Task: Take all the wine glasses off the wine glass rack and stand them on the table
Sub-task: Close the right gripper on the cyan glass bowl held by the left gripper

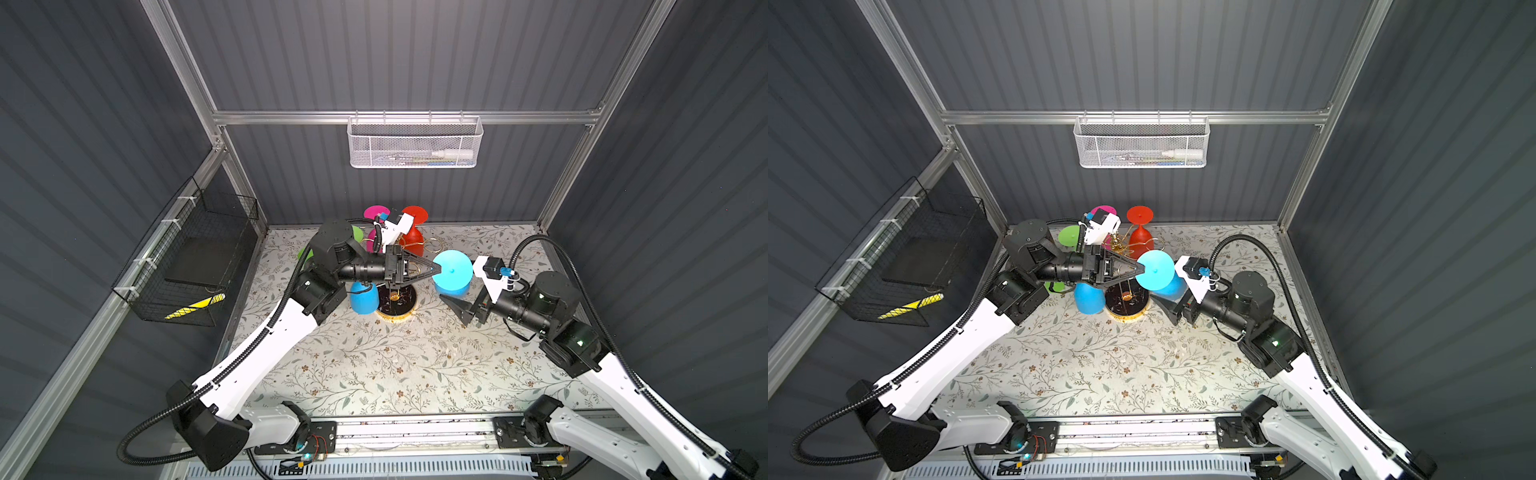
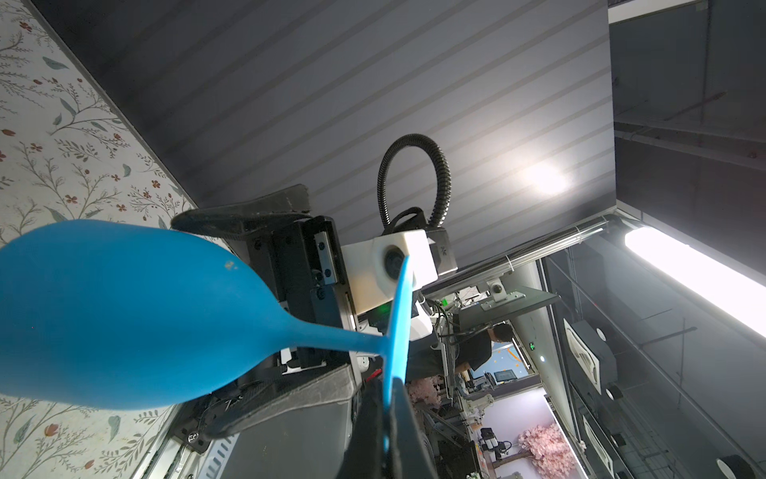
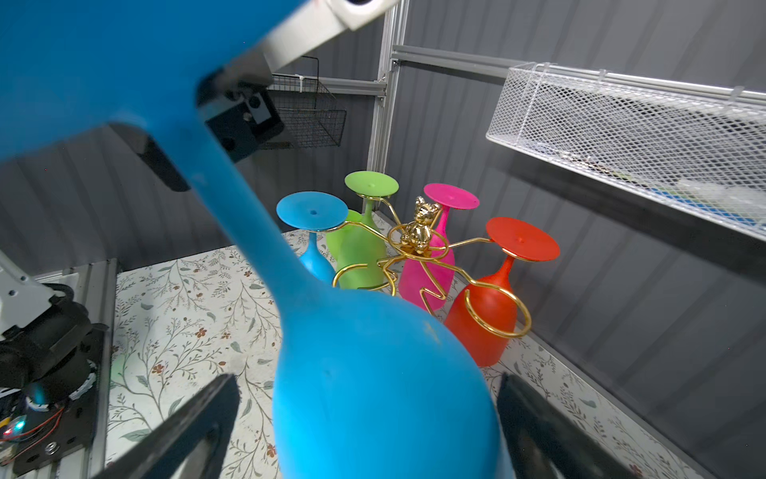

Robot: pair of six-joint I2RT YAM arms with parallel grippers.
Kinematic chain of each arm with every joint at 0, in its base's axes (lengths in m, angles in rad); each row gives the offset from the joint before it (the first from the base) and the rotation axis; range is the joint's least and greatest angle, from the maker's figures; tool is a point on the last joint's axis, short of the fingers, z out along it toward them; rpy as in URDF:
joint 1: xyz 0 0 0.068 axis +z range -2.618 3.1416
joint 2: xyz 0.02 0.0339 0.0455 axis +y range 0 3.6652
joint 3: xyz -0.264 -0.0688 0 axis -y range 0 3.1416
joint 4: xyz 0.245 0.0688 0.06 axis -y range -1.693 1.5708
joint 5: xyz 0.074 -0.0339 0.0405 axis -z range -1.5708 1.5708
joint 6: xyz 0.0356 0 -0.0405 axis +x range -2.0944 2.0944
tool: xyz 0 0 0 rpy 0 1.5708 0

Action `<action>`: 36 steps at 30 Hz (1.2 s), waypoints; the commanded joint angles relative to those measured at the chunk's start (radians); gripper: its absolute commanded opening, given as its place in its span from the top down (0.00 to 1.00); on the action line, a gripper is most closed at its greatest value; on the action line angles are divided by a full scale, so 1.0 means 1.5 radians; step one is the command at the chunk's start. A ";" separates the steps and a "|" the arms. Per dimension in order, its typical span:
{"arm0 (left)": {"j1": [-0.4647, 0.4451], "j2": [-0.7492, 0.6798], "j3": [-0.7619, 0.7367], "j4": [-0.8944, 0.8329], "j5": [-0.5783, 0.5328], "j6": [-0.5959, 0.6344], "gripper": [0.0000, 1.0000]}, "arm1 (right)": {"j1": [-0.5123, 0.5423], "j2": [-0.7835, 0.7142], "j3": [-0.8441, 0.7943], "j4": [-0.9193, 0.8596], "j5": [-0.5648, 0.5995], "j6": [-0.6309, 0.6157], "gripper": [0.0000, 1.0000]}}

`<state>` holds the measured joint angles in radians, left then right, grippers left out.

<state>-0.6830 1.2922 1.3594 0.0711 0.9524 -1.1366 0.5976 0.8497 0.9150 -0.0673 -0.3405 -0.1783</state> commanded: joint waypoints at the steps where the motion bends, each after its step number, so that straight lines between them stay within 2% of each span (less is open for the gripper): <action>1: -0.001 0.000 0.015 0.055 0.022 -0.021 1.00 | 0.007 0.010 0.017 0.021 0.041 -0.011 0.01; 8: -0.001 -0.004 0.007 0.079 0.023 -0.039 1.00 | 0.015 0.025 0.024 0.023 0.070 -0.008 0.04; 15: 0.000 -0.008 0.010 0.062 0.014 -0.020 1.00 | 0.018 0.020 0.026 0.007 0.085 0.007 0.18; 20: 0.003 -0.009 0.022 0.023 -0.002 0.018 1.00 | 0.020 0.012 0.034 -0.018 0.095 0.022 0.23; 23: 0.006 -0.012 0.030 -0.010 -0.019 0.055 0.86 | 0.020 0.010 0.045 -0.043 0.097 0.036 0.25; 27: 0.008 -0.020 0.070 -0.094 -0.065 0.141 0.57 | 0.020 0.005 0.058 -0.082 0.108 0.067 0.27; 29: 0.009 -0.032 0.077 -0.135 -0.107 0.195 0.53 | 0.021 0.006 0.074 -0.118 0.122 0.082 0.28; 32: 0.009 -0.062 0.078 -0.189 -0.217 0.310 0.45 | 0.020 0.017 0.111 -0.185 0.127 0.101 0.29; 34: 0.008 -0.090 0.058 -0.190 -0.323 0.406 0.40 | 0.021 0.031 0.148 -0.247 0.126 0.114 0.29; 36: 0.008 -0.107 0.051 -0.195 -0.405 0.486 0.40 | 0.020 0.048 0.185 -0.295 0.123 0.122 0.30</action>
<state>-0.6788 1.1797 1.4391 -0.1715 0.5751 -0.6643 0.6292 0.9020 1.1229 -0.3710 -0.1673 -0.0399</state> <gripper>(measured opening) 0.602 0.763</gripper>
